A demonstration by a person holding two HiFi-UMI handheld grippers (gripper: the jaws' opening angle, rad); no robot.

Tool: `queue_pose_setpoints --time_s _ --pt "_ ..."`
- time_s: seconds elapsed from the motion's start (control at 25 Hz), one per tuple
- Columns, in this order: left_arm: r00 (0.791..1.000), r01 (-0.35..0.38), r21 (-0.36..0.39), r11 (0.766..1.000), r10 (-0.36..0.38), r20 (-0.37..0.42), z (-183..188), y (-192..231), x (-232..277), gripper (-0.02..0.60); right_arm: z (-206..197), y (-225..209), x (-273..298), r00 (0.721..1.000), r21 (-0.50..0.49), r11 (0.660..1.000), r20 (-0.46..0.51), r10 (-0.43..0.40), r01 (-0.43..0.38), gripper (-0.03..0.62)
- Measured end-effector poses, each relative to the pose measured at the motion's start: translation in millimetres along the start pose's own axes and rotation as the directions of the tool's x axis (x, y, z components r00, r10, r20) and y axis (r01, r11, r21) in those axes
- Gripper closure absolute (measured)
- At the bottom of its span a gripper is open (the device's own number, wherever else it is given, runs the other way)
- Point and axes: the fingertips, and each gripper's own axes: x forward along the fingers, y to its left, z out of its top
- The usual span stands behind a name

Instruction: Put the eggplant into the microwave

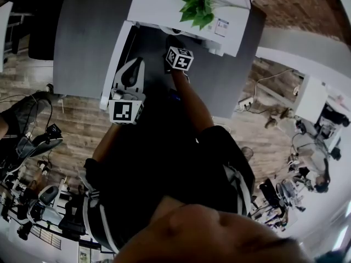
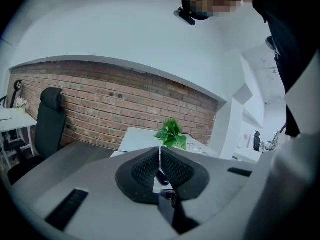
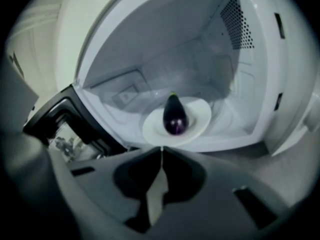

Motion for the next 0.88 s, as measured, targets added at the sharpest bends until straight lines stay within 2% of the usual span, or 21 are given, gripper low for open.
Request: queue_pose_setpoints --time_s 0.88 --pt "1.0 -0.006 -0.021 1.0 0.006 -0.023 -6 6 10 0.535 23 -4 22 1.0 0.025 0.999 0.007 0.019 -0.019 0.554"
